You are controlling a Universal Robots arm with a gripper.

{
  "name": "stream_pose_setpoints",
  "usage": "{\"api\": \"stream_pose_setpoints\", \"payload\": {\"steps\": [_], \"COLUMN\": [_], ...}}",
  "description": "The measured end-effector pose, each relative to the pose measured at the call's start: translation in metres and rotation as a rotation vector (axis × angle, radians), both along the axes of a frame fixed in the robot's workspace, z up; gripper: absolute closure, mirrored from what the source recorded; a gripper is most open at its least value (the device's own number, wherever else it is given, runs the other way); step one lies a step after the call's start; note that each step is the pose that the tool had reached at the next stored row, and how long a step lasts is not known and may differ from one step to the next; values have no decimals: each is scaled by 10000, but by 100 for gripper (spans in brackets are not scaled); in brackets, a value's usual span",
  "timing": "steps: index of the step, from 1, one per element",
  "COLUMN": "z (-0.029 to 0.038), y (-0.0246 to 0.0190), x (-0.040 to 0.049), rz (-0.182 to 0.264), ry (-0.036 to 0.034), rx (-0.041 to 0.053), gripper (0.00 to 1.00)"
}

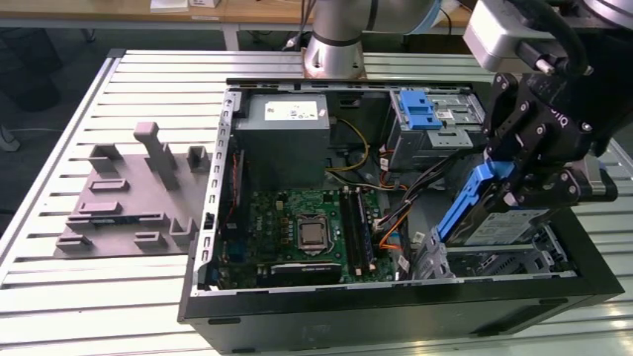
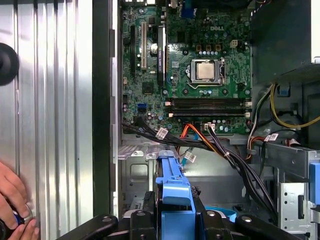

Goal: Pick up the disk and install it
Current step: 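Insert the disk into the insertion slot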

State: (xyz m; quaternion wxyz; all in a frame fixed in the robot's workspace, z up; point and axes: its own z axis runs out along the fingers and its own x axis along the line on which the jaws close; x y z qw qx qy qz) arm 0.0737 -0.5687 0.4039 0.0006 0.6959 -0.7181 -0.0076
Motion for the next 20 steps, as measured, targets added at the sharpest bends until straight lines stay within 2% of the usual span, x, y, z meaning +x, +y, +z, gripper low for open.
{"api": "stream_pose_setpoints", "payload": {"steps": [20], "z": [-190], "y": [-1], "x": [0], "rz": [0], "ry": [0], "rx": [-2], "gripper": [64]}}
